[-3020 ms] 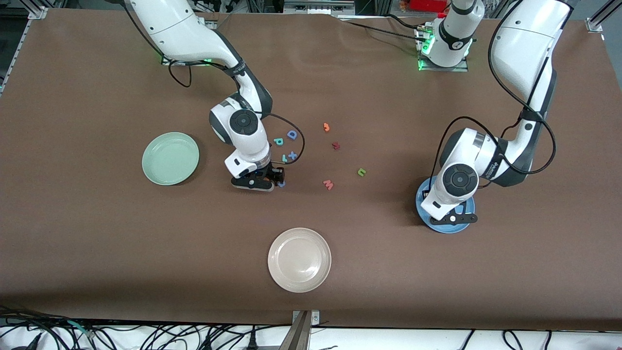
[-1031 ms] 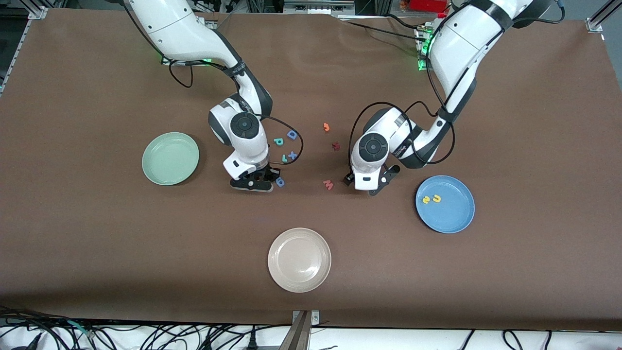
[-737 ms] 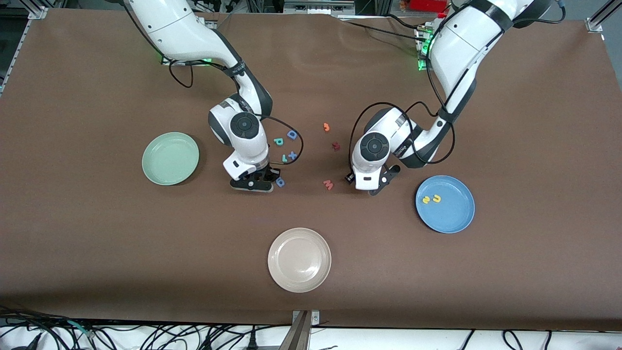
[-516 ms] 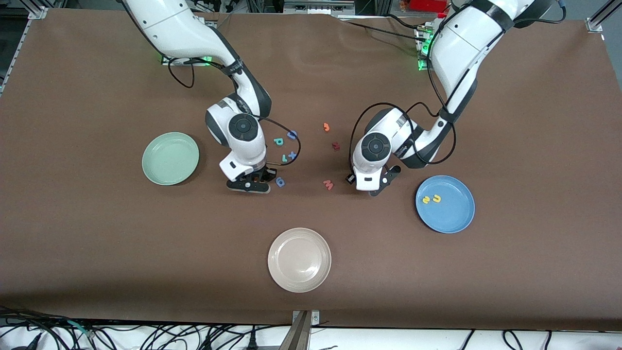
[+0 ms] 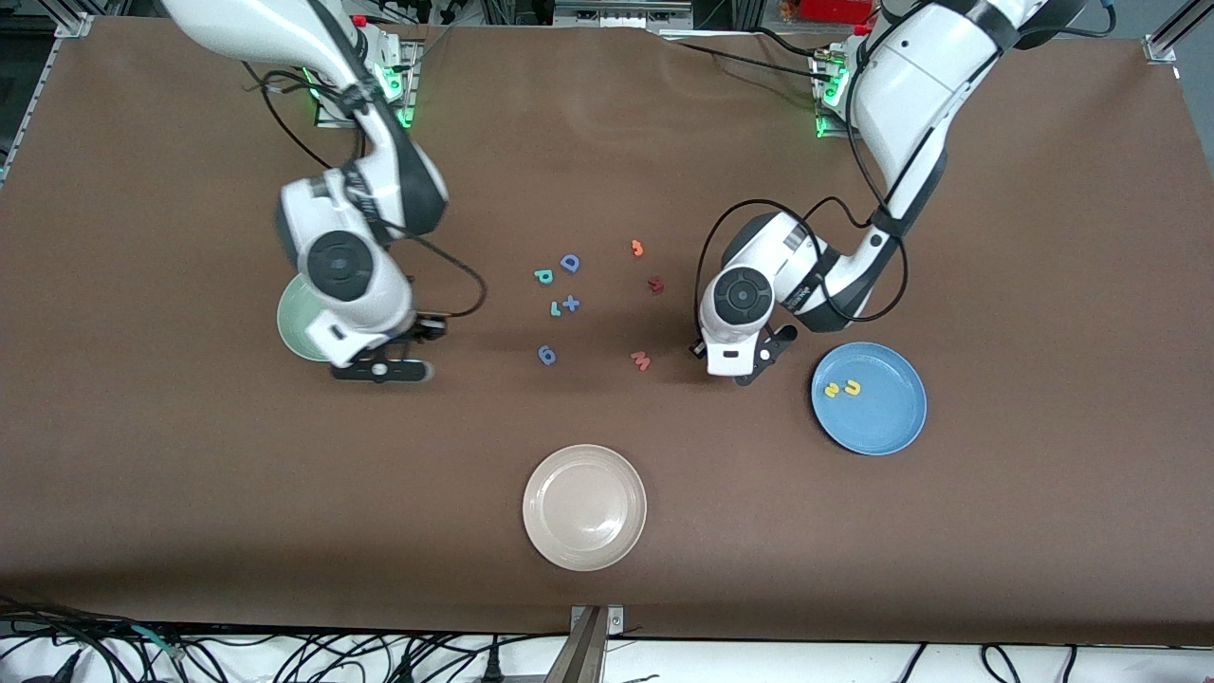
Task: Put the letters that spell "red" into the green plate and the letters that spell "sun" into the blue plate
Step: 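Place the green letter on blue plate while the right gripper places orange on green plate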
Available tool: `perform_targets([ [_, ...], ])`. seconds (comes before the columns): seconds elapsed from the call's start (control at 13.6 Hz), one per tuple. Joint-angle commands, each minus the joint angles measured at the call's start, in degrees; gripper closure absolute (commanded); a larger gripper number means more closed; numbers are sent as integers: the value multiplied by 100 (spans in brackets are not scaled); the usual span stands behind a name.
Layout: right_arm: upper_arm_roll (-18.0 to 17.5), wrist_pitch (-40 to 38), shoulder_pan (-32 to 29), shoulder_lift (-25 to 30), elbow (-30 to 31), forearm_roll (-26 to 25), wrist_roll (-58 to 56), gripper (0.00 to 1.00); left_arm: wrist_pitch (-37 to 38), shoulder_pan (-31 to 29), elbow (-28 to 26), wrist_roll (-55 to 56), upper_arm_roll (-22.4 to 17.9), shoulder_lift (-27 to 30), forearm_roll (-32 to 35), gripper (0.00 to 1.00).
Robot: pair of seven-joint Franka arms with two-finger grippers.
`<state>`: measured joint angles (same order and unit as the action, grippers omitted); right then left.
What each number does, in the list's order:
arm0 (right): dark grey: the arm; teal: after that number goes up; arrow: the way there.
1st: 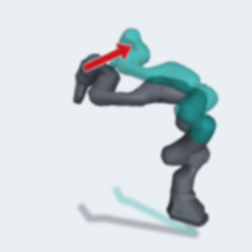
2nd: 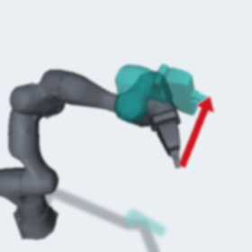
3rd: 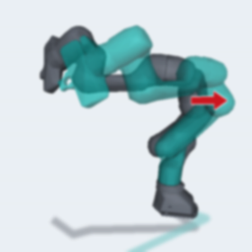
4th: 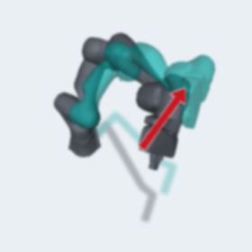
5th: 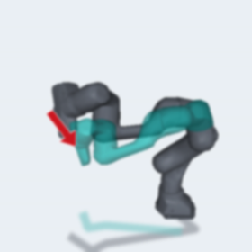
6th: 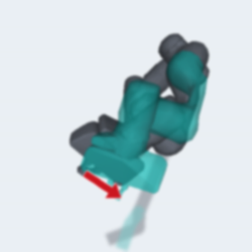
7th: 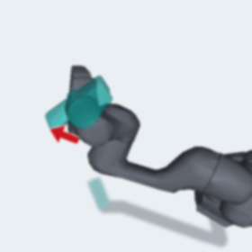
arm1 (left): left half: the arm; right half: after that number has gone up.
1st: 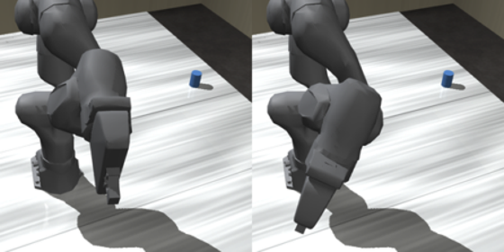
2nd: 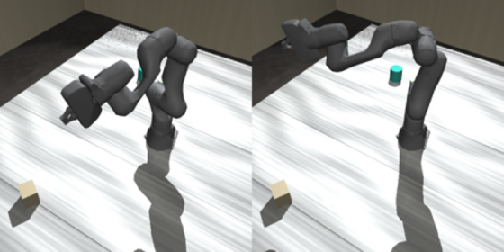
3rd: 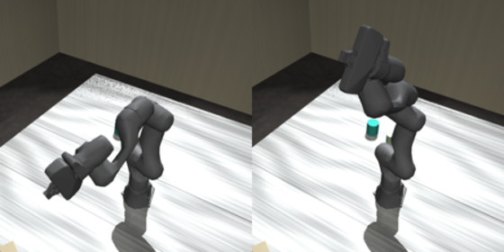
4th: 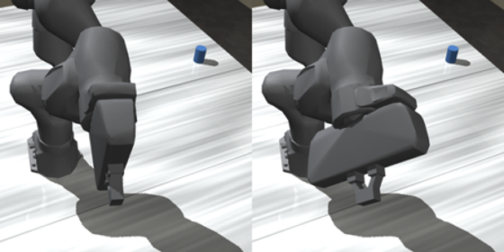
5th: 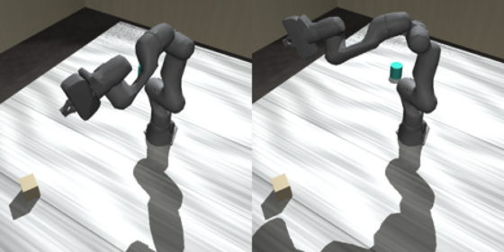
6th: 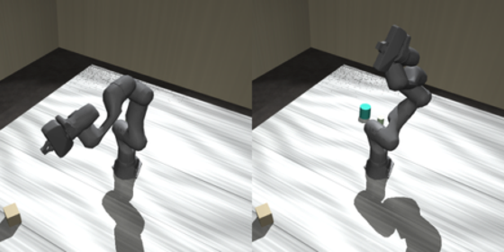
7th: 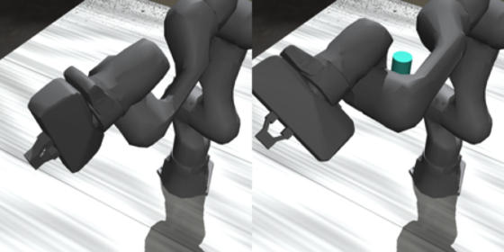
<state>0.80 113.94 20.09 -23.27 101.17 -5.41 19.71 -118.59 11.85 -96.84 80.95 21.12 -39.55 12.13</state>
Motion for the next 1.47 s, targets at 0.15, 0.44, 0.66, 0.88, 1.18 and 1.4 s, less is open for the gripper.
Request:
perform_targets([
  [0.15, 770, -162, -128, 525, 657, 224, -1615, 98, 926, -725, 332, -1972, -55, 448, -36, 100],
  [0.44, 1395, 591, -119, 534, 1595, 689, -2662, 98, 856, -1447, 500, -3653, -82, 326, 859, 100],
  [0.66, 1493, 1454, -119, 508, 2388, 980, -3016, 98, 593, -1878, 623, -4892, -82, 97, 1028, 100],
  [0.88, 1484, 2008, -128, 412, 2802, 989, -3025, 96, 39, -2037, 640, -5552, -82, -9, 1002, 96],
  [1.18, 1484, 2080, -128, 306, 2882, 989, -3025, 78, -24, -2300, 753, -6493, -64, 61, 975, 0],
  [1.4, 1484, 2080, -119, 314, 2855, 989, -3025, 8, 55, -2283, 842, -6460, -29, 192, 940, 0],
])
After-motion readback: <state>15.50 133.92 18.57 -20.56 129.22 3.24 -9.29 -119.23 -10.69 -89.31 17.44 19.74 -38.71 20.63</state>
